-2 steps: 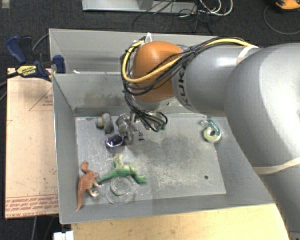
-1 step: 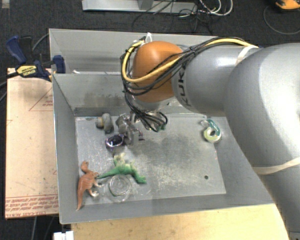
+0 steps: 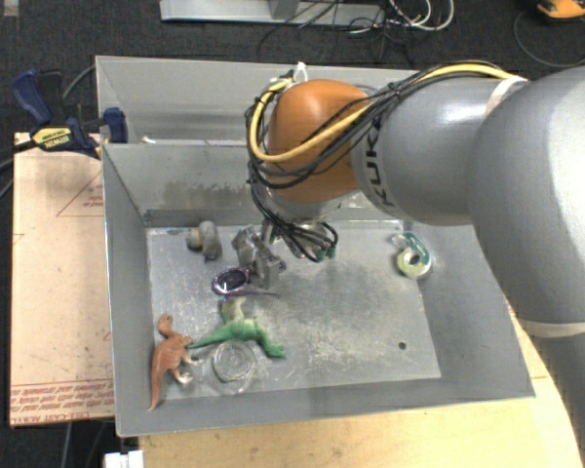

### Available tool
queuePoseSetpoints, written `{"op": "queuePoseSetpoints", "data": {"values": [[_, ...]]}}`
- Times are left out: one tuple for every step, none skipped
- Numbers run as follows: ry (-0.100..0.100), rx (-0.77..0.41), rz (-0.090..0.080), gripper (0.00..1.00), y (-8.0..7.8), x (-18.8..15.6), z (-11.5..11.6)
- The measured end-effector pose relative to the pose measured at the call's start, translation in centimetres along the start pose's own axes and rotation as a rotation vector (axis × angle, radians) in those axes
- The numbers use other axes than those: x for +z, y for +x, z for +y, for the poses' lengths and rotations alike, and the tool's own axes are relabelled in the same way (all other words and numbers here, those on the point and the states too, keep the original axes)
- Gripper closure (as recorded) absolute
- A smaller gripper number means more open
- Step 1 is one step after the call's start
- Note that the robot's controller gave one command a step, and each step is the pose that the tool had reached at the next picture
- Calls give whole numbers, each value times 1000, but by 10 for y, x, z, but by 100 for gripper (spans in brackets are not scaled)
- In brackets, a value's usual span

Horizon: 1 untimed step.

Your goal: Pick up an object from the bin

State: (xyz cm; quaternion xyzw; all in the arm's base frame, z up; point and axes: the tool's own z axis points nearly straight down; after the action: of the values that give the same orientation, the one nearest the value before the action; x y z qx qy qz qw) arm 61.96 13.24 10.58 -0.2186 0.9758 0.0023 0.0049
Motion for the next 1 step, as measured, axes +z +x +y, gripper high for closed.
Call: {"op": "queuePoseSetpoints", "data": {"values": [[-1,19,3,100,-6,-96,0]]}}
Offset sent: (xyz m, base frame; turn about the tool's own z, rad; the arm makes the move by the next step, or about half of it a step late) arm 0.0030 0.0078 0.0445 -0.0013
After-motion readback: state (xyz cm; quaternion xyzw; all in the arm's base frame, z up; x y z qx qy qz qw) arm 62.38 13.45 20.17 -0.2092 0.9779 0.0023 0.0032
